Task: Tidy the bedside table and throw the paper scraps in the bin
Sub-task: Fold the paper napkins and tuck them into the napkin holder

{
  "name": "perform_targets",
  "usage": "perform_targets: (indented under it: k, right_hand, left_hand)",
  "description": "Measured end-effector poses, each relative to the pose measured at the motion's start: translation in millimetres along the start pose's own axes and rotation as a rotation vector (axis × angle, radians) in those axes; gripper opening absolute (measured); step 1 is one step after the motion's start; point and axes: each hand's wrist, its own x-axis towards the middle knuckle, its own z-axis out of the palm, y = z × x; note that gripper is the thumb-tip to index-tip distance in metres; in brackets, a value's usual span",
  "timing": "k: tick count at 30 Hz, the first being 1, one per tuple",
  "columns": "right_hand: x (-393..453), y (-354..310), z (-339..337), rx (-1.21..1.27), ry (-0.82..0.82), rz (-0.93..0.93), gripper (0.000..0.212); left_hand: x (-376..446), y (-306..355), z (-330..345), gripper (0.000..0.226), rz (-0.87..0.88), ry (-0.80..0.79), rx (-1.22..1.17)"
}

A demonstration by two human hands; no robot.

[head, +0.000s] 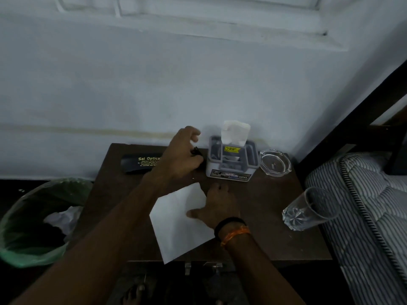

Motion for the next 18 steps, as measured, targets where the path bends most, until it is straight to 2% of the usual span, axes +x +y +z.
perform_targets:
  k: [3, 8, 10, 12, 15, 18]
  right_hand:
    - [-1, -7, 7, -0.017, 0.024, 0.034, 0.084]
    - [2, -4, 6, 0.078, 0.016, 0.059, 0.069]
    - [5, -4, 3, 0.151, 0.012, 0.016, 0.049]
    - [8, -3, -3, 0.311, -0.015, -0.048, 0.032]
    - [7, -4, -18, 0.772, -0.089, -0.067, 0.024]
    - [3, -6, -31, 1.163, -0.173, -0.067, 0.039]
  left_hand:
    - [-36, -10, -8, 0.037, -0.138, 0.007, -0.024]
    - [-94, -34, -22, 0.037, -0.245, -0.087, 0.068]
    - [-111, -43, -27, 0.039, -0.301, -0.075, 0.051]
    - [-120, -48, -30, 0.044, -0.398, -0.032, -0.022]
    - [-123, -48, -30, 0.053, -0.544, 0.097, -0.207]
    - [-120, -44, -34, 0.069, -0.654, 0.174, -0.489]
